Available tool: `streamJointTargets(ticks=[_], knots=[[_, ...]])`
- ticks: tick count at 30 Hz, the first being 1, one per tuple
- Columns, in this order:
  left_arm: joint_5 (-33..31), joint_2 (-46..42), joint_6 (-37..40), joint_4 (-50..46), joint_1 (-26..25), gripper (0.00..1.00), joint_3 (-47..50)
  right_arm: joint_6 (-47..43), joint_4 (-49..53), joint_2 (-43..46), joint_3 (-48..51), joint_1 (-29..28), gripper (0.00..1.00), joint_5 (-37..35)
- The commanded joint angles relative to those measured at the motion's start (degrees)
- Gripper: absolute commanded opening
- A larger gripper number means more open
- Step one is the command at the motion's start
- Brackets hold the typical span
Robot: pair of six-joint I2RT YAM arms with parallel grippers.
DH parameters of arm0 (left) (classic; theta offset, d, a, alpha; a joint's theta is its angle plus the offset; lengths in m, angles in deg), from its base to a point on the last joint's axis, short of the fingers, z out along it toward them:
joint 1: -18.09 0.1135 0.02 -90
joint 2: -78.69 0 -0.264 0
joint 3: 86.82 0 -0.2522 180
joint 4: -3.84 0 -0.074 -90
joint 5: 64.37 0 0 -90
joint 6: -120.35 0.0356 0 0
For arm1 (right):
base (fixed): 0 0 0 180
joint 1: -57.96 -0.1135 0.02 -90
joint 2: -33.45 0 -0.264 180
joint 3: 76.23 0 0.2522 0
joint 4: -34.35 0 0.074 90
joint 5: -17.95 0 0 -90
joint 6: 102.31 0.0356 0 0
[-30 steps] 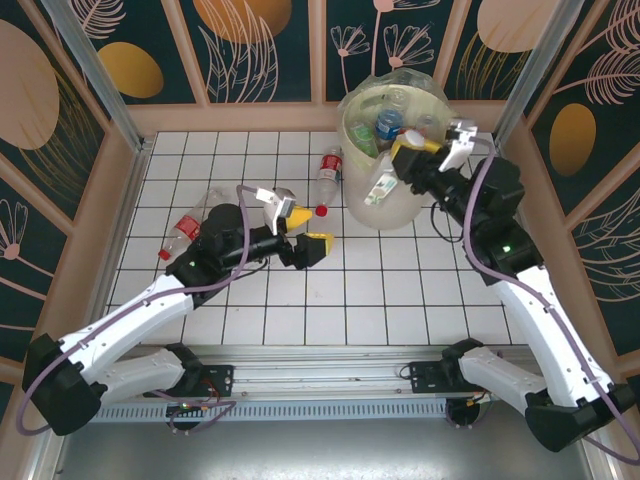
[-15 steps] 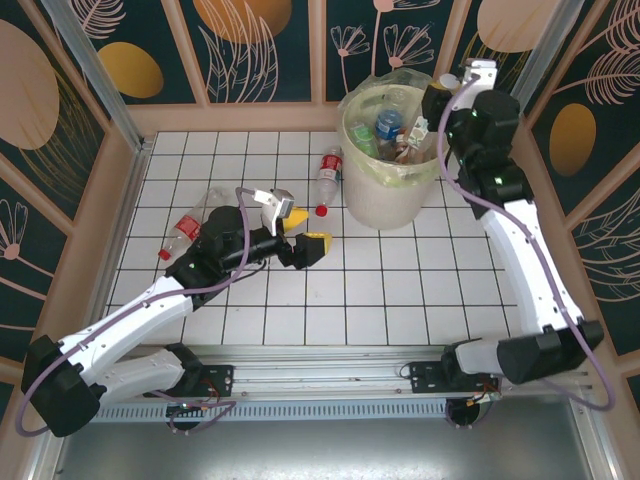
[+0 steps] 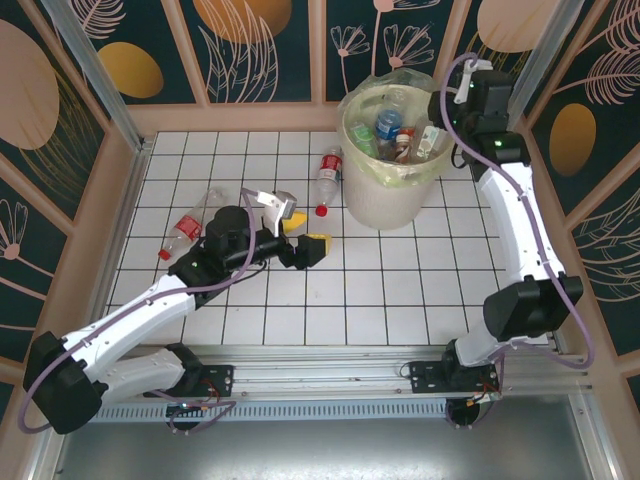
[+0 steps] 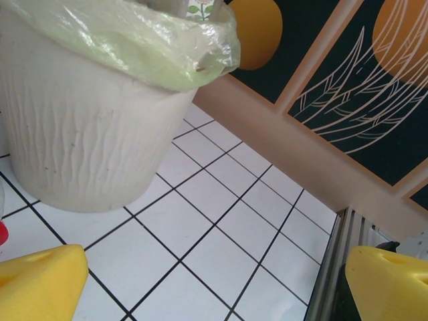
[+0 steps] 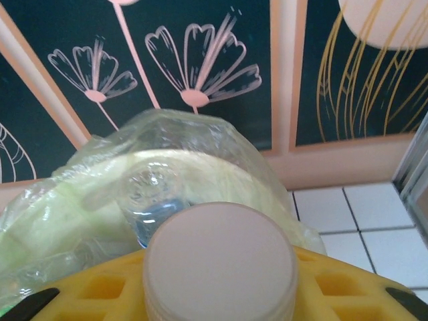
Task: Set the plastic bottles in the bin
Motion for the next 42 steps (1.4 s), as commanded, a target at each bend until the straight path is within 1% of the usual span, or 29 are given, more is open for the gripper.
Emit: streamJointTargets(ticks=[1,5,9,11,13,17,23,26,28,31,35,38,42], knots=[[-0.7,0.1,1.1,-0.7,-0.3,0.99,-0.4,4.2,4.3,-1.8,-3.3,3.0,0.44,7.2],[-1.0,0.3,1.3,-1.1,-0.3,0.99,-0.5,5.3,6.3,-3.8,-4.4,5.1,0.45,10.7],[-1.0,0.8,1.4,-1.0,-0.2,0.99,-0.5,6.9,5.9,-4.7,-4.0,6.5,0.47,14.5],[-1.0,1.1,1.3,-1.0,-0.3,0.99,-0.4,8.6,4.0,-4.3,-2.6,8.2,0.46,20.2],[-0.9,1.3,1.3,-1.1,-0.3,0.99,-0.4,9.5,2.3,-3.8,-1.5,9.4,0.46,24.0],[-1.1,1.6,1.5,-1.1,-0.3,0.99,-0.5,7.7,5.5,-5.4,-3.8,9.5,0.48,25.0],[-0.5,3.2,1.5,-0.6,-0.3,0.99,-1.2,6.5,5.9,-5.9,-2.6,9.4,0.53,28.0],[-0.4,3.9,1.7,-0.6,-0.3,0.99,-1.7,5.9,6.5,-6.0,-3.1,9.2,0.58,26.7],[-1.5,4.1,1.5,-0.7,-0.3,0.99,-1.7,5.7,5.9,-5.5,-3.0,9.2,0.61,25.3],[-4.8,4.3,1.5,-1.5,-0.3,0.99,-2.0,5.9,4.5,-4.4,-3.3,9.2,0.63,22.6],[-11.2,5.1,0.3,-3.5,-0.3,0.99,-2.4,6.0,2.3,-2.0,-2.9,9.1,0.63,17.3],[-14.6,5.9,-0.6,-3.6,-0.3,0.99,-2.1,5.4,-2.3,2.1,1.1,9.0,0.62,18.3],[-17.1,9.3,-1.3,-3.5,-0.2,0.99,-3.0,4.3,-7.3,8.5,7.9,8.5,0.62,21.2]])
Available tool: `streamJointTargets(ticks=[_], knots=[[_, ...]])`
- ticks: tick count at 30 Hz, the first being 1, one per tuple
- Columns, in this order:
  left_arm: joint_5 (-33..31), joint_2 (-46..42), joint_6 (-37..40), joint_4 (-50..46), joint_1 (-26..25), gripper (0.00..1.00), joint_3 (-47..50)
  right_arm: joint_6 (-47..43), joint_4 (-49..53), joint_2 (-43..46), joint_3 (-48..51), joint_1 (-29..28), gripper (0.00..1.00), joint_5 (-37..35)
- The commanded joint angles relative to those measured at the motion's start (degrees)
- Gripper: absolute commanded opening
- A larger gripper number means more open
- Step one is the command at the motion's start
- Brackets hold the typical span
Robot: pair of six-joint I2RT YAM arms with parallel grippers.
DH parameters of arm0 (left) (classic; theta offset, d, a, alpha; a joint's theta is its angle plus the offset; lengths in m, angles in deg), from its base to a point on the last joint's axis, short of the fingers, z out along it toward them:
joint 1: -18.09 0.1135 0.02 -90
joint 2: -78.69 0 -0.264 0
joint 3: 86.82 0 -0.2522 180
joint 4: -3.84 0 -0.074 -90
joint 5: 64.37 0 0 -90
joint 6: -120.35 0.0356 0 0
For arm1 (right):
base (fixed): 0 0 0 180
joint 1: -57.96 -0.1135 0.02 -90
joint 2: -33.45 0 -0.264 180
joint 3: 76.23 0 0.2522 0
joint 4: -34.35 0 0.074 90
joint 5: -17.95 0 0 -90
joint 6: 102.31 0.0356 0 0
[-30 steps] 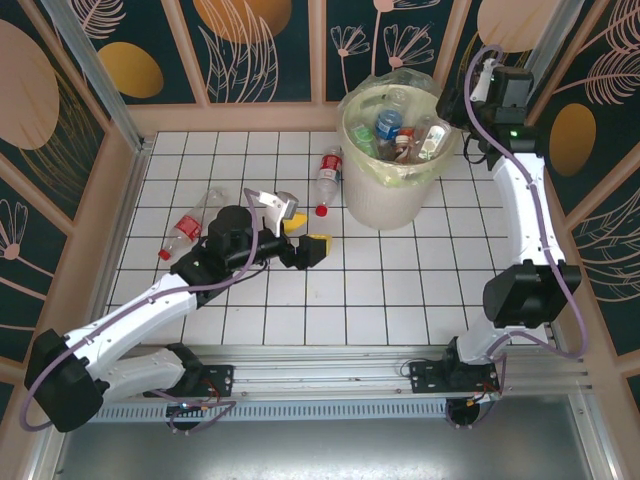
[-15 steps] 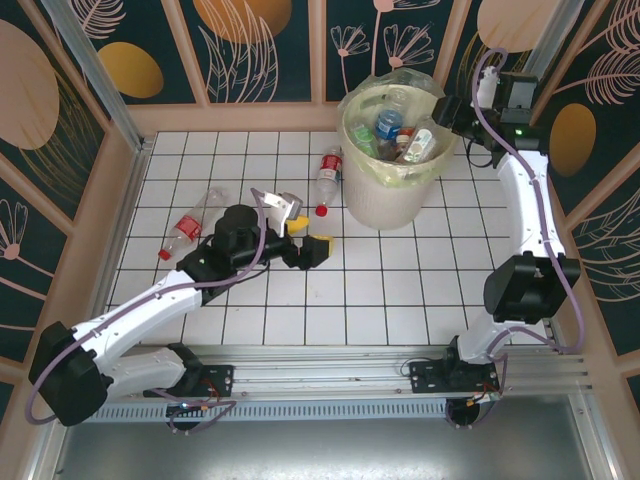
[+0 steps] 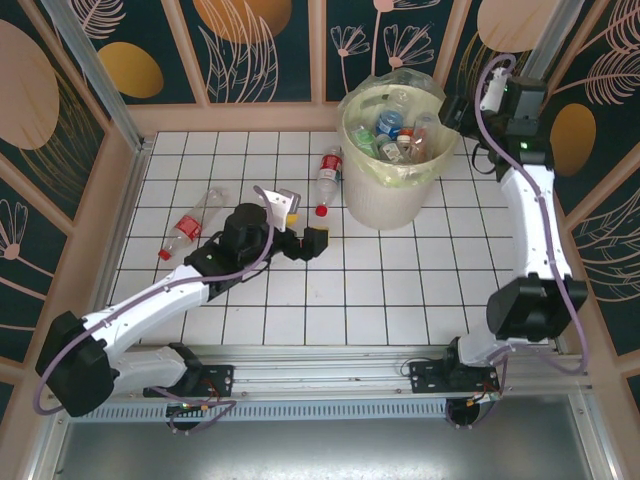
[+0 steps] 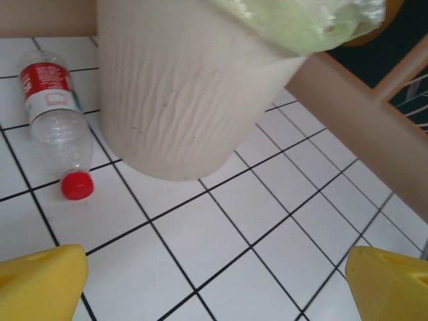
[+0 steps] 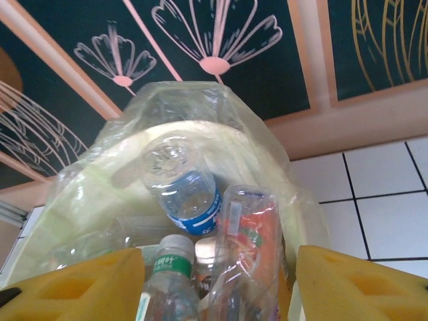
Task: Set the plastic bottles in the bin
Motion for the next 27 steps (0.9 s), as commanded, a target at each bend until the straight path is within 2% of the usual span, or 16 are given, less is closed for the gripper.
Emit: streamJointTargets(ticks=[1,7,12,21,27], knots=[[-4.9,3.5,-1.1,-0.6,-0.1,0.99,-2.4,-1.6,-7.6,7.4,4.9,-0.8,0.62,2.3],[-6.8,13.8,-2.4,-2.7,2.5,0.96,-8.0,0.1,-10.9,18.5,16.1,-2.4,0.63,6.7],[-3.6,23.1,-5.3,-4.9,6.3,0.93,-14.7,2.1,-11.5,27.1,24.3,-4.5,0.64,10.2],[-3.4,40.0,-4.2,-11.4,10.0,0.91,-30.8,1.0,-6.2,36.6,30.6,-9.0,0.66,11.9],[-6.7,50.2,-3.5,-17.6,10.9,0.91,-41.8,0.9,-2.4,40.9,33.3,-9.4,0.70,17.4]])
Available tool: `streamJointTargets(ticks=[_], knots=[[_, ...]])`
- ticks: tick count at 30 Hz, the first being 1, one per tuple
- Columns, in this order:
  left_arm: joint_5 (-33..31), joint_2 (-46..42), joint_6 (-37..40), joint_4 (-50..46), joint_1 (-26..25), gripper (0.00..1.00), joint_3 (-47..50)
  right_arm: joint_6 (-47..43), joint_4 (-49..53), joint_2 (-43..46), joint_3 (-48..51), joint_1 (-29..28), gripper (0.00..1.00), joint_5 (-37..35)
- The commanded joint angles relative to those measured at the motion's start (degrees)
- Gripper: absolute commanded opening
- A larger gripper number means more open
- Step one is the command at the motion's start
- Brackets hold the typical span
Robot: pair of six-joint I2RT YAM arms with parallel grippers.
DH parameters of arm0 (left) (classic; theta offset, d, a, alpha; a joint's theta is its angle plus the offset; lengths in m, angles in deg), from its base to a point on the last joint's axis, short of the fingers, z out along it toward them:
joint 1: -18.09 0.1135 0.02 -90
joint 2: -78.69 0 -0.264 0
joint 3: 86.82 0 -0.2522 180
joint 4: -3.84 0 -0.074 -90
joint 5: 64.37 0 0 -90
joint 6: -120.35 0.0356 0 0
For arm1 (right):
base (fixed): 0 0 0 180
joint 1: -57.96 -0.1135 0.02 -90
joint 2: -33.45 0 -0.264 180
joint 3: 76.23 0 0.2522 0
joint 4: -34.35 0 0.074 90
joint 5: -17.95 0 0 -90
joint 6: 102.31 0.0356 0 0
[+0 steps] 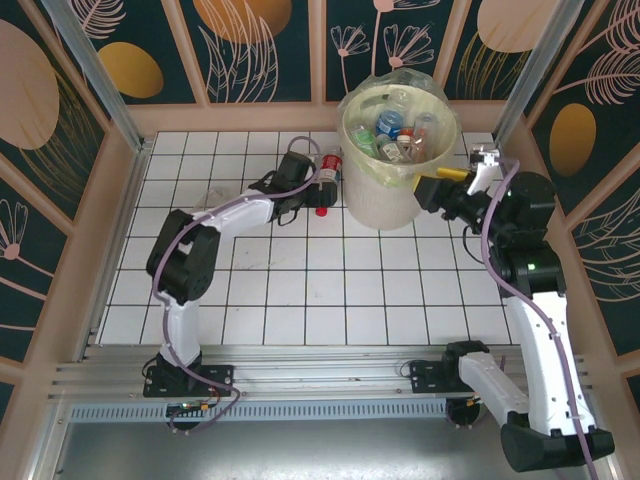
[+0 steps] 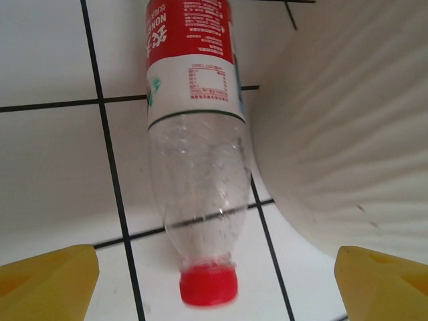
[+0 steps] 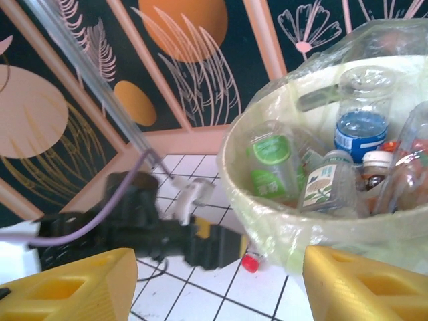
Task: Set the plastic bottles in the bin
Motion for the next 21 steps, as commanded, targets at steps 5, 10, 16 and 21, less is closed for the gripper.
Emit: streamJointTargets(ticks=[5,10,16,21], knots=[[-2.1,8.8,1.4,-6.8,0.6,0.91,-9.9,-1.3,6.0,3.7,2.6,-0.5,0.79,11.3],[-2.6,13.5,1.9,-8.9,0.7,0.90,-15.7,-3.1,8.6,4.8,3.2,-0.5,0.89,14.2],[-2.9,17.3,1.8,-10.9,1.2,0.86,-20.0,-4.3,10.5,4.7,3.3,-0.6,0.93,16.1],[-1.9,19.4,1.8,-11.5,1.4,0.84,-22.1,-4.7,10.7,5.1,4.0,-0.5,0.93,15.7]])
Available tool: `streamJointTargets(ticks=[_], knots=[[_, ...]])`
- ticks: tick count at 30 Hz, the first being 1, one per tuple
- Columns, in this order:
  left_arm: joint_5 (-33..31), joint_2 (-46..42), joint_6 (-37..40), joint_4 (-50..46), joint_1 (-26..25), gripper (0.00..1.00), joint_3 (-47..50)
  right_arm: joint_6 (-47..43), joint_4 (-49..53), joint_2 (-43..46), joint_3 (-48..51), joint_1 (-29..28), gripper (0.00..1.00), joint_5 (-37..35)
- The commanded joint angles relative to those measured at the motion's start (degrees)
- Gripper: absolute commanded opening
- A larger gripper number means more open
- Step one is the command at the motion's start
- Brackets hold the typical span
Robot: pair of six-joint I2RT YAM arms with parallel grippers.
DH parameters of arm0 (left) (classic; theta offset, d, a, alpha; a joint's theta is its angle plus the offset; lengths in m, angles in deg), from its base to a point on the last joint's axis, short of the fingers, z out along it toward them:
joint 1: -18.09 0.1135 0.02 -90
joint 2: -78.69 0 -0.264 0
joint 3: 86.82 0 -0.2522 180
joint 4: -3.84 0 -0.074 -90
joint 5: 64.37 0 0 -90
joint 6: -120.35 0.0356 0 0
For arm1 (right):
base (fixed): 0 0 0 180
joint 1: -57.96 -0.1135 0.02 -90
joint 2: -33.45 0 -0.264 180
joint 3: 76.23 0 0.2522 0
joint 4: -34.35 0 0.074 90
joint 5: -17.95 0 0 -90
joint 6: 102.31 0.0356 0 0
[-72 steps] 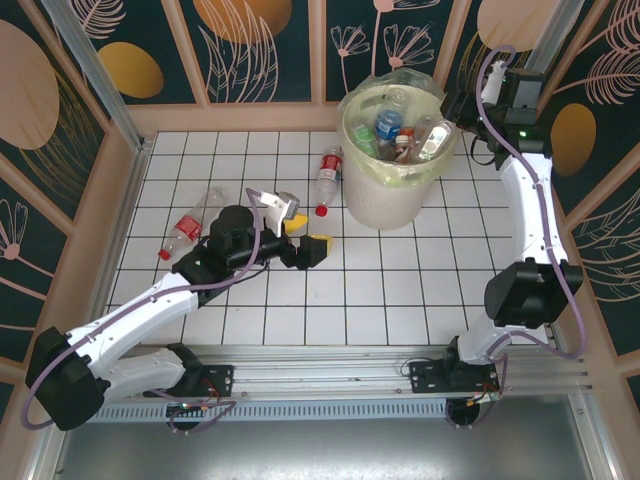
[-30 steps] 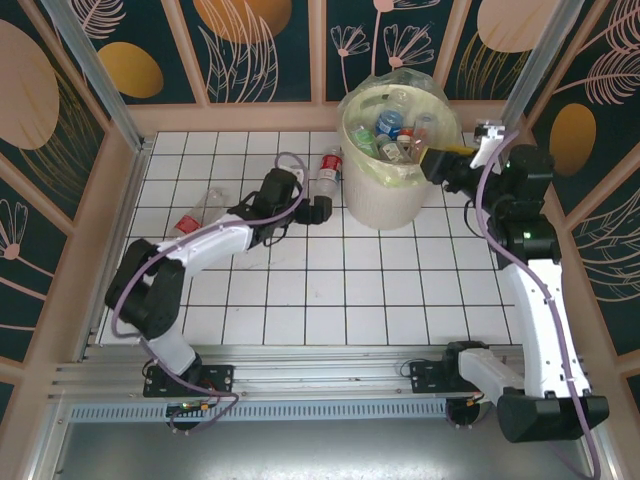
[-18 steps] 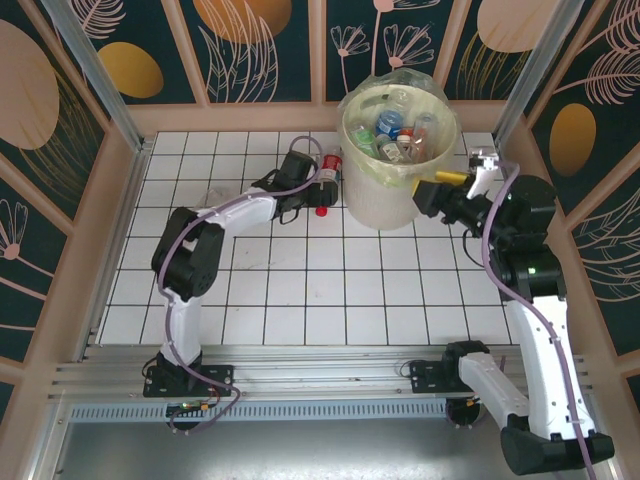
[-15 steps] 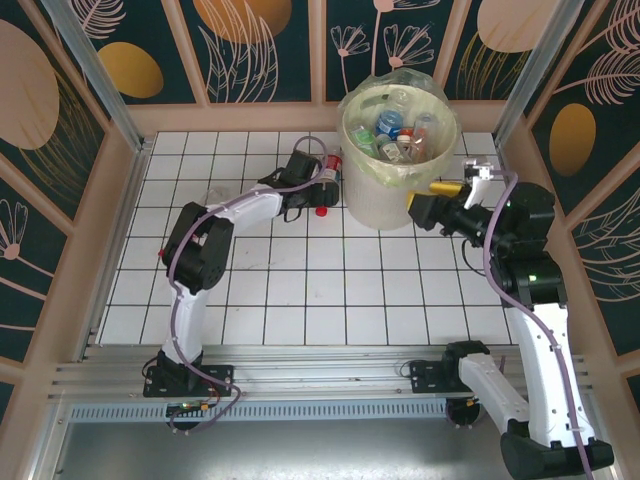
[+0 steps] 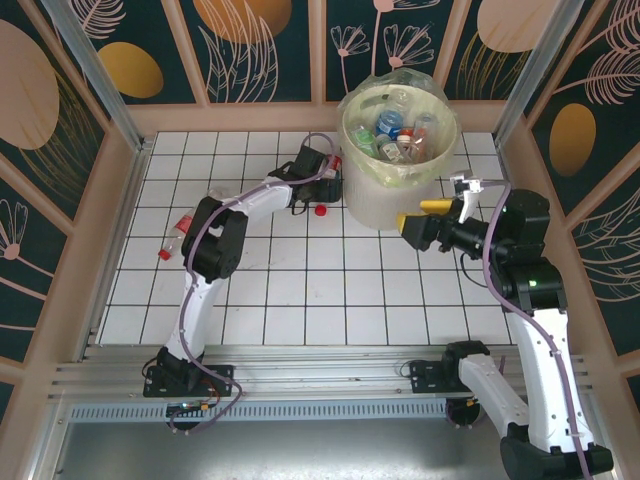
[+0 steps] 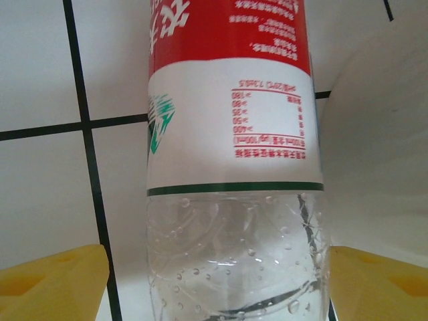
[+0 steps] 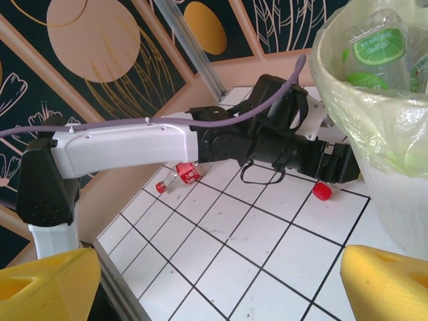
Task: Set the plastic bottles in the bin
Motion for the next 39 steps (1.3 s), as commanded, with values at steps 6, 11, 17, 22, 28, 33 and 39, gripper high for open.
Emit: streamJointTargets(ticks=[6,11,17,22,28,33,39], knots=[[1.4,3.0,0.7,-1.5,0.4,0.76,-3.0,-1.4,0.4,0.7,1.2,-0.5,0.93,1.4],[1.4,2.0,0.7,-0.8,0.4,0.67,-1.8,-0.1,-0.8,0.8,2.2,-0.5,0.93,-0.1],[2.1,-6.5,0.0,7.1,0.5,0.58,8.5,3.5,-4.2,0.7,4.5,-0.5,0.93,-1.0],[5.0,-18.4,-2.4,18.2,0.5,0.56,24.1,9.5,-10.0,0.5,8.1,-0.7,0.93,-0.9],[9.6,-34.0,-7.7,31.8,0.5,0.55,44.9,17.7,-18.3,-1.2,12.7,-2.2,0.96,-2.1],[17.0,-46.3,-11.7,43.4,0.5,0.58,60.6,22.7,-26.9,-4.9,15.7,-8.8,0.99,-5.5],[22.9,-57.2,-11.9,48.2,-1.1,0.59,70.2,25.7,-34.8,-13.4,14.7,-17.7,0.99,-12.8]])
